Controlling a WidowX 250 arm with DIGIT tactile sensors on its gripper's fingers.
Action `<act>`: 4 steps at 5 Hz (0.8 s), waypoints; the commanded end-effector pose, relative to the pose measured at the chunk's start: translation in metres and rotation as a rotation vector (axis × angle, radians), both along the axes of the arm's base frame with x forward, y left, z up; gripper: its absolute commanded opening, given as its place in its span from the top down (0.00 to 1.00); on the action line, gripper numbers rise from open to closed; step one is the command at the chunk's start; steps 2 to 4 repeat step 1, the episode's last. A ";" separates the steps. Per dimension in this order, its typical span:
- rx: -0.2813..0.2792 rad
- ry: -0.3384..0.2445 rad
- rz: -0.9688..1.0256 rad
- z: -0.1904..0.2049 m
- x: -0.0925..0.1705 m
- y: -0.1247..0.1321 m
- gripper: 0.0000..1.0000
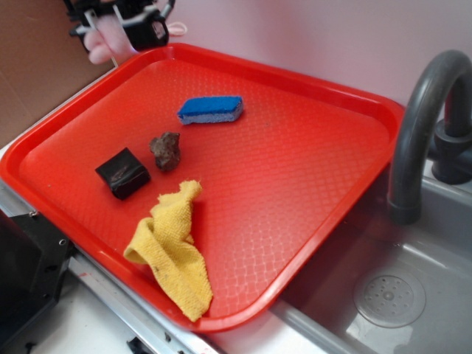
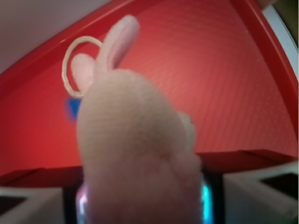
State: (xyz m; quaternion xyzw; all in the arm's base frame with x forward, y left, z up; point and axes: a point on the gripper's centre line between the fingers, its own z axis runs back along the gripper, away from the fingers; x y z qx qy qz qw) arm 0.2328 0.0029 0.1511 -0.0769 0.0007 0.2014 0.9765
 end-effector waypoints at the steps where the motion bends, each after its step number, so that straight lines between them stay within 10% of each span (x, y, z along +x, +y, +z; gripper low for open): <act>1: -0.073 -0.065 -0.011 0.063 -0.037 -0.014 1.00; 4: -0.073 -0.065 -0.011 0.063 -0.037 -0.014 1.00</act>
